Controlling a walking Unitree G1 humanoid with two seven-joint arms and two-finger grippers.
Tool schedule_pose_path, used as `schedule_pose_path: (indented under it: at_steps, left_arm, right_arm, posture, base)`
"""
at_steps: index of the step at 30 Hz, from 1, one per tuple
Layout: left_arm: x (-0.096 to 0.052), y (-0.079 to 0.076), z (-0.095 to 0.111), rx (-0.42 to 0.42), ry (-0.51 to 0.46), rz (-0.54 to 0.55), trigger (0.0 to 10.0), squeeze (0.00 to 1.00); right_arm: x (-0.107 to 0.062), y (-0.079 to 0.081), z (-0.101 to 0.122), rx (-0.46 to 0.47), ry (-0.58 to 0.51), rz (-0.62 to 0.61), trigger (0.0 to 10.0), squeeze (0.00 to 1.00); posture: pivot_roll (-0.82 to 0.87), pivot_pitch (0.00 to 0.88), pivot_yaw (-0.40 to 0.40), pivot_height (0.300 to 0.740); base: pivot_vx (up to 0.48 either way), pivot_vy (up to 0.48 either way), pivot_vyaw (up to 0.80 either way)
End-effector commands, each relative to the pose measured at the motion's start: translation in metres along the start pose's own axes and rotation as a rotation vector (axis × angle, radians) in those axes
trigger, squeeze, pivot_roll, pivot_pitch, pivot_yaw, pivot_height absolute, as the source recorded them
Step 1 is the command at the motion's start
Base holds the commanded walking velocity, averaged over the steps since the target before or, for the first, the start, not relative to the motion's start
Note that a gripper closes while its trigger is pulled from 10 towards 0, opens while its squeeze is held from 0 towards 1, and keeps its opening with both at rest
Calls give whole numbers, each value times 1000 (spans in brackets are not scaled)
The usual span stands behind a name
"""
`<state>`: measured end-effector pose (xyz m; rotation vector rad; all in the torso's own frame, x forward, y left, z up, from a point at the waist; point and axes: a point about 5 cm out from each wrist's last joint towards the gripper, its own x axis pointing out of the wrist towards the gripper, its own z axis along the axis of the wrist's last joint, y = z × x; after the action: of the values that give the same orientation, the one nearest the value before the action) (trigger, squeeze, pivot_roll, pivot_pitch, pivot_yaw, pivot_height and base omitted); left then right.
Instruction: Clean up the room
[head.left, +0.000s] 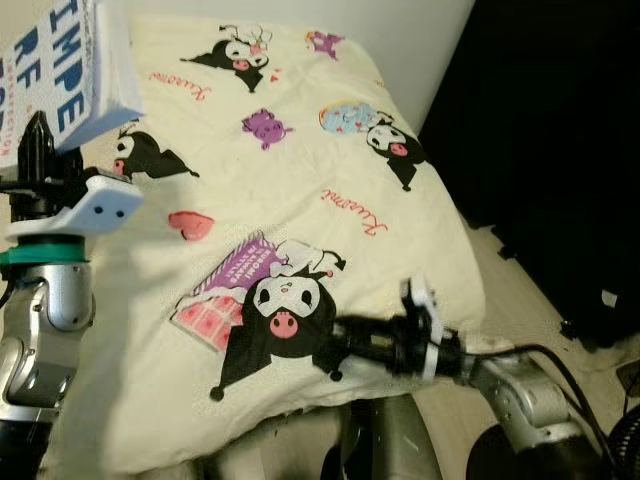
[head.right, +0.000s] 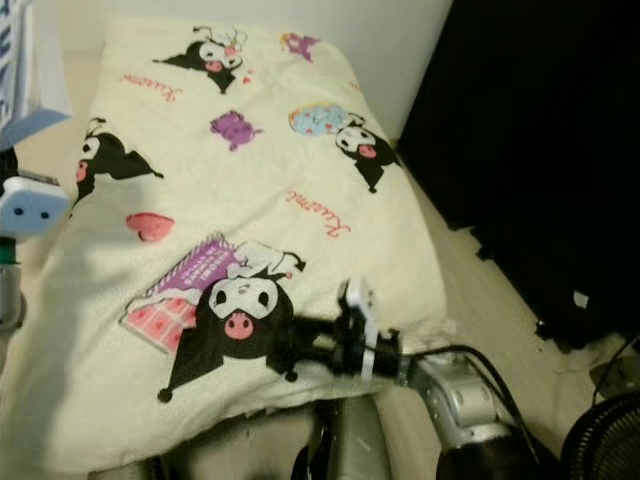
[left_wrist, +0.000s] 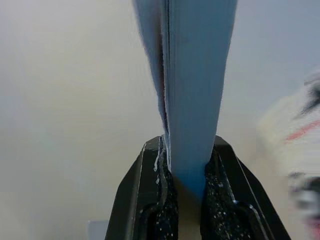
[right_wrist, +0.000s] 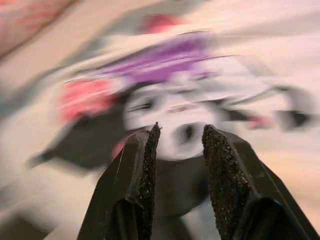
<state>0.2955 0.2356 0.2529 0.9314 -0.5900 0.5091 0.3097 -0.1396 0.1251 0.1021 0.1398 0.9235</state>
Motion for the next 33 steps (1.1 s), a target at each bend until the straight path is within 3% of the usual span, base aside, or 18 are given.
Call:
schedule_pose_path:
  at_steps: [1,2,5,6,8,9,10,11,12,14,15,22,26,28,32,33]
  left_arm:
    - [-2,-10,8,-84,-17,-75,10000,0]
    - [-4,-14,11,-128,-19,-112,10000,0]
    - [-5,-15,13,-129,-26,-124,10000,0]
    - [-8,-16,13,-101,-33,-134,10000,0]
    - [-18,-23,9,-156,28,-196,10000,0]
    - [-18,-23,9,-156,28,-196,10000,0]
    - [-23,-30,7,-224,88,-251,10000,0]
    - [-28,-35,6,-352,169,-283,10000,0]
    - [-28,-35,6,-352,169,-283,10000,0]
    - [-36,-41,18,-635,253,-355,10000,0]
    - [-38,-40,24,-709,248,-377,10000,0]
    - [-37,-34,45,-768,150,-412,10000,0]
    - [-32,-33,51,-729,102,-398,10000,0]
    - [-31,-33,51,-737,113,-390,10000,0]
    - [-40,-41,36,-792,265,-438,10000,0]
    - [-40,-41,36,-792,265,-438,10000,0]
  right_arm:
    - [3,-3,-11,23,8,-104,10000,0]
    - [7,-5,-12,34,-8,-152,10000,0]
    - [10,-7,-12,36,-39,-216,10000,0]
    - [13,-7,-10,67,-103,-282,10000,0]
    - [19,-3,-1,181,-258,-367,10000,0]
    - [19,-3,-1,181,-258,-367,10000,0]
    - [21,1,1,203,-301,-380,10000,0]
    - [22,5,2,217,-318,-384,10000,0]
    - [22,5,2,217,-318,-384,10000,0]
    - [24,10,3,227,-360,-443,10000,0]
    - [24,11,4,226,-380,-466,10000,0]
    - [24,13,16,224,-454,-514,10000,0]
    - [25,13,19,225,-476,-522,10000,0]
    - [25,13,20,228,-482,-527,10000,0]
    - [25,15,21,233,-487,-546,10000,0]
    - [25,15,21,233,-487,-546,10000,0]
  posture:
    - [94,114,-44,525]
    - [94,114,-44,525]
    - [106,113,-44,525]
    - [116,109,-46,525]
    - [124,99,-46,525]
    - [124,99,-46,525]
    - [126,94,-44,525]
    - [124,89,-43,525]
    - [124,89,-43,525]
    - [124,79,-40,535]
    - [121,75,-38,540]
    - [120,70,-34,569]
    - [118,64,-31,584]
    - [118,64,-31,589]
    - [118,64,-31,613]
    - [118,64,-31,613]
  base:
    - [0,0,0]
    - [0,0,0]
    - [0,0,0]
    - [0,0,0]
    - [0,0,0]
    - [0,0,0]
    - [0,0,0]
    - [0,0,0]
    - [0,0,0]
    - [0,0,0]
    - [0,0,0]
    - [0,0,0]
    - [0,0,0]
    - [0,0,0]
    - [0,0,0]
    - [0,0,0]
